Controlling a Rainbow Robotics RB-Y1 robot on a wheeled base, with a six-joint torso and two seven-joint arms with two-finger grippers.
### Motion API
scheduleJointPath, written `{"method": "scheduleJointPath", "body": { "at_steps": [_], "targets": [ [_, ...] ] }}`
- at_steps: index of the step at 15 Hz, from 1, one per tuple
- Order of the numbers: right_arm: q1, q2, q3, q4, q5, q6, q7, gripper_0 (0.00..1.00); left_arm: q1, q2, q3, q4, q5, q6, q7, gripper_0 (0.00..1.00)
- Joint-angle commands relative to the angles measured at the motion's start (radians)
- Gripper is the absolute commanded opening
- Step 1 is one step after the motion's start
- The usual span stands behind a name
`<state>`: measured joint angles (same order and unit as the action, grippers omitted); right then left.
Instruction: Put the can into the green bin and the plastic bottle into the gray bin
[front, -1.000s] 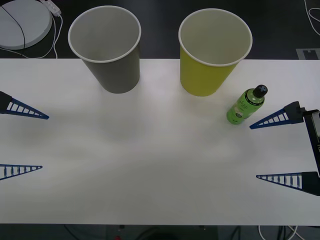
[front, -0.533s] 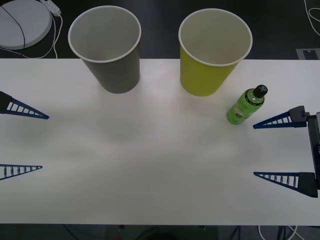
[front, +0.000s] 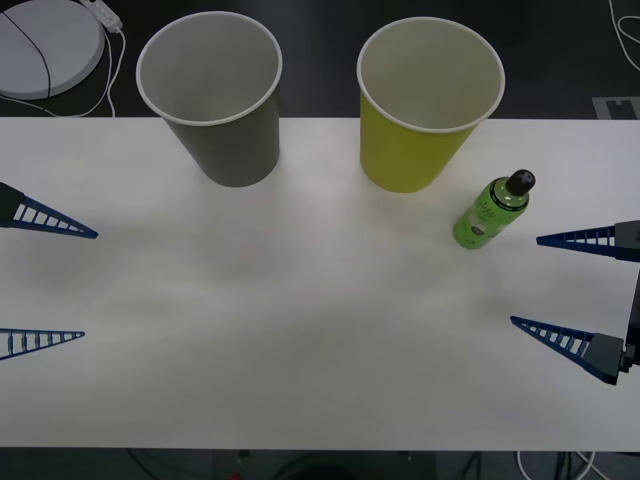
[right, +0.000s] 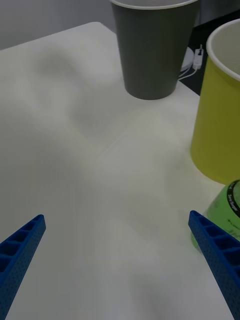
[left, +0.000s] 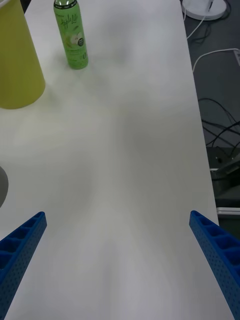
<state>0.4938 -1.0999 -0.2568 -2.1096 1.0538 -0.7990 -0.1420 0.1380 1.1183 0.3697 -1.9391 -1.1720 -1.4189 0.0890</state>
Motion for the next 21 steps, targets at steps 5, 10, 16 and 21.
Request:
{"method": "scheduleJointPath", "body": {
  "at_steps": [5, 10, 16, 21],
  "targets": [
    [0.167, 0.032, -0.055, 0.000, -0.120, 0.147, 0.073, 1.00, 0.000, 0.000, 0.000, 0.000, 0.000, 0.000, 0.000, 1.00],
    [0.267, 0.103, -0.125, 0.023, -0.201, 0.155, 0.111, 1.00, 0.000, 0.000, 0.000, 0.000, 0.000, 0.000, 0.000, 1.00],
    [0.338, 0.195, -0.137, 0.053, -0.293, 0.172, 0.147, 1.00, 0.000, 0.000, 0.000, 0.000, 0.000, 0.000, 0.000, 1.00],
    [0.347, 0.281, -0.122, 0.053, -0.294, 0.227, 0.196, 1.00, 0.000, 0.000, 0.000, 0.000, 0.000, 0.000, 0.000, 1.00]
  ]
}}
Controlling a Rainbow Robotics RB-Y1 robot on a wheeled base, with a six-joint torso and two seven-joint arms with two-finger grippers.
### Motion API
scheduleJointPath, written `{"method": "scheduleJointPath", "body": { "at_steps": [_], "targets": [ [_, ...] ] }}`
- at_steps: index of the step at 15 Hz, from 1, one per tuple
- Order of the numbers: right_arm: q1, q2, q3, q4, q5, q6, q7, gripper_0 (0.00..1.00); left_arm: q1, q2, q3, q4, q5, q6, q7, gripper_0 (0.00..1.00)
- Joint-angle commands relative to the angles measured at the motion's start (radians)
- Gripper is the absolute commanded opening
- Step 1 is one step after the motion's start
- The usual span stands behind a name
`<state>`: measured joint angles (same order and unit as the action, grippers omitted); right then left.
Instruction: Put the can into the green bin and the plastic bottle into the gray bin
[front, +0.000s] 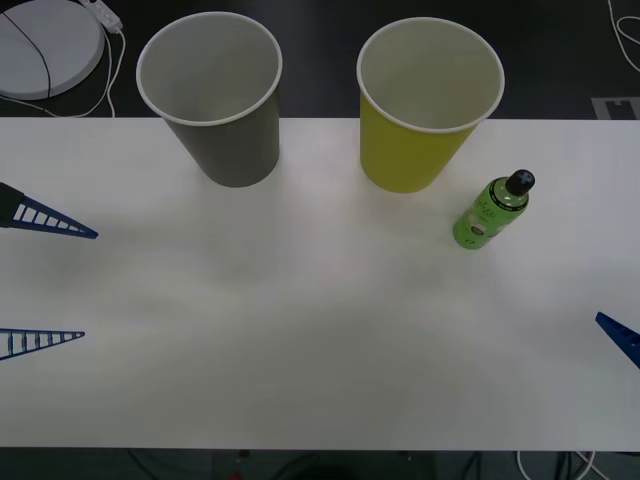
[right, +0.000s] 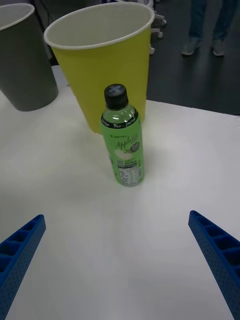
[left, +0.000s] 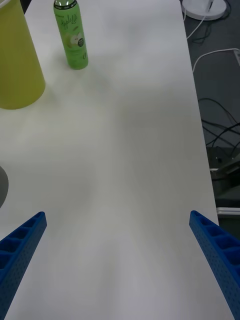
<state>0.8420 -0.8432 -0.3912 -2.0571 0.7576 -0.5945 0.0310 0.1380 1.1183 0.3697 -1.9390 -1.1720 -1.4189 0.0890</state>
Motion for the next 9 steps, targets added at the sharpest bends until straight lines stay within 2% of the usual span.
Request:
{"method": "scheduleJointPath", "body": {
  "at_steps": [1, 4, 9],
  "targets": [
    [-0.006, 0.038, 0.022, 0.000, 0.000, 0.036, 0.061, 1.00, 0.000, 0.000, 0.000, 0.000, 0.000, 0.000, 0.000, 1.00],
    [-0.024, 0.069, 0.046, 0.000, 0.019, 0.067, 0.089, 1.00, 0.000, 0.000, 0.000, 0.000, 0.000, 0.000, 0.000, 1.00],
    [-0.113, 0.099, 0.164, -0.001, 0.068, 0.205, 0.129, 1.00, 0.000, 0.000, 0.000, 0.000, 0.000, 0.000, 0.000, 1.00]
  ]
}}
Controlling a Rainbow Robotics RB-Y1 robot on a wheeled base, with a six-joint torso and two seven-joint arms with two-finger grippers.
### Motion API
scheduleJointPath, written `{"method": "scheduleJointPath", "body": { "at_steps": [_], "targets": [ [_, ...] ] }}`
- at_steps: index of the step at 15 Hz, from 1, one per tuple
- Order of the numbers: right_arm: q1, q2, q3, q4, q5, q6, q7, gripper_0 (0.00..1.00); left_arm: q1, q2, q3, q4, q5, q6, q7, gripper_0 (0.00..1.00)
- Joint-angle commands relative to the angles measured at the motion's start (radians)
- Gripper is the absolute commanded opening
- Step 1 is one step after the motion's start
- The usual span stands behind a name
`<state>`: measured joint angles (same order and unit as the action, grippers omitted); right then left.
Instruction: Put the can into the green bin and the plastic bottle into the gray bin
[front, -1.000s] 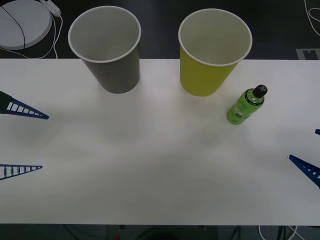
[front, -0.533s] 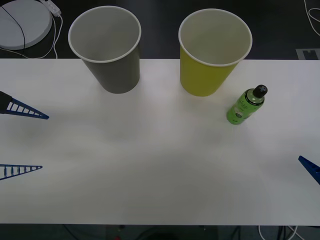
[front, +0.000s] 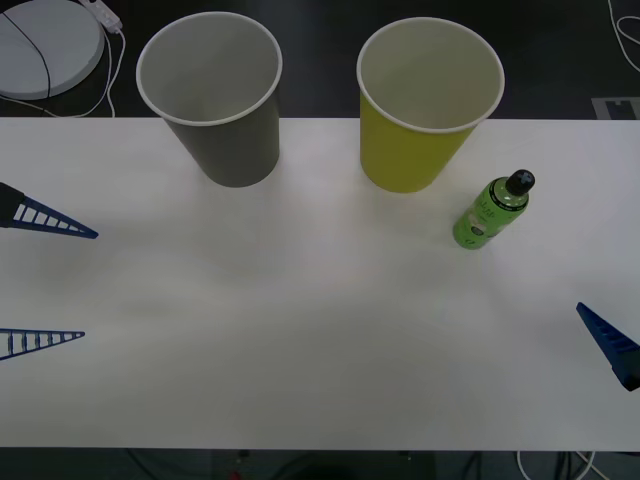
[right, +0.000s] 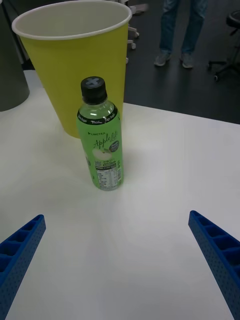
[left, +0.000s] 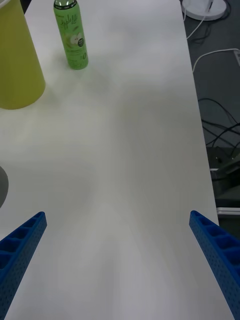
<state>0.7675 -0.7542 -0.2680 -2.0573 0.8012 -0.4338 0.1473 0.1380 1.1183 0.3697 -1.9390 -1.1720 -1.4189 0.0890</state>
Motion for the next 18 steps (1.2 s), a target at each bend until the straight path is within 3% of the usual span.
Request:
{"method": "scheduleJointPath", "body": {
  "at_steps": [1, 9, 18],
  "targets": [
    [-0.056, 0.015, 0.059, 0.000, 0.032, 0.063, 0.012, 1.00, 0.000, 0.000, 0.000, 0.000, 0.000, 0.000, 0.000, 1.00],
    [-0.183, 0.003, 0.223, 0.003, 0.064, 0.247, 0.001, 1.00, 0.000, 0.000, 0.000, 0.000, 0.000, 0.000, 0.000, 1.00],
    [-0.350, 0.003, 0.322, 0.123, 0.081, 0.260, -0.015, 1.00, 0.000, 0.000, 0.000, 0.000, 0.000, 0.000, 0.000, 1.00]
  ]
}}
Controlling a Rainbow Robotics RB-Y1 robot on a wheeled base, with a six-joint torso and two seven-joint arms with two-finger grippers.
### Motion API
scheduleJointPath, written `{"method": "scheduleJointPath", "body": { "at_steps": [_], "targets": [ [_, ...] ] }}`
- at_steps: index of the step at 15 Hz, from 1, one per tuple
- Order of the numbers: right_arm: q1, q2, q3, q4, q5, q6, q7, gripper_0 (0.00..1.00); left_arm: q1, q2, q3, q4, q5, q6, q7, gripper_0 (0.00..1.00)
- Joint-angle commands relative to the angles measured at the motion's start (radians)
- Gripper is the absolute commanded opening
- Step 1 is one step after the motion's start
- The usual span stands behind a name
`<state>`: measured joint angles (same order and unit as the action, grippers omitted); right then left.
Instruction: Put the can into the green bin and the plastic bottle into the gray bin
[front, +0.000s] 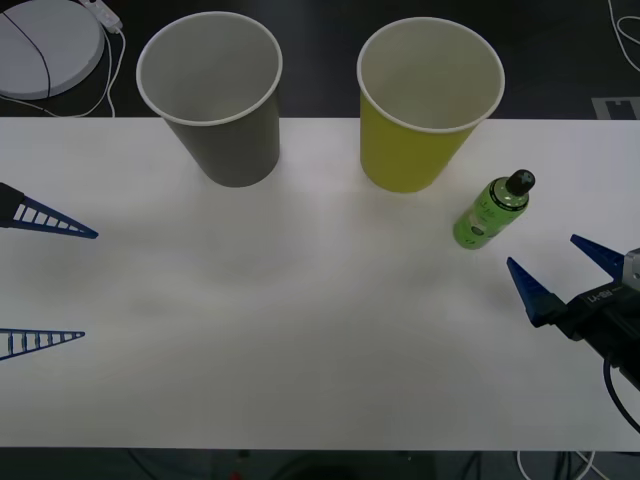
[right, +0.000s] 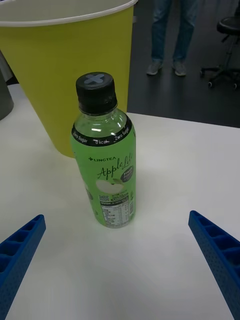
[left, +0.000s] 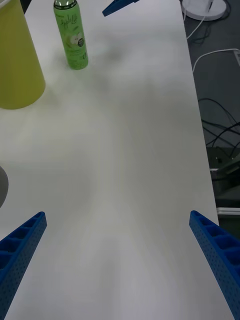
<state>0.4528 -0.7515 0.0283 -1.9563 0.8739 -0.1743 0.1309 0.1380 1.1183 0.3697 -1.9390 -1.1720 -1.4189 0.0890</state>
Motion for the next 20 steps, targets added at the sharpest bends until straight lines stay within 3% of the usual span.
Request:
{"method": "scheduleJointPath", "body": {
  "at_steps": [1, 20],
  "targets": [
    [-0.048, 0.000, 0.033, 0.030, 0.010, 0.004, 0.000, 1.00, 0.000, 0.000, 0.000, 0.000, 0.000, 0.000, 0.000, 1.00],
    [-0.306, 0.027, 0.139, 0.198, 0.028, 0.045, -0.004, 1.00, 0.000, 0.000, 0.000, 0.000, 0.000, 0.000, 0.000, 1.00]
  ]
}}
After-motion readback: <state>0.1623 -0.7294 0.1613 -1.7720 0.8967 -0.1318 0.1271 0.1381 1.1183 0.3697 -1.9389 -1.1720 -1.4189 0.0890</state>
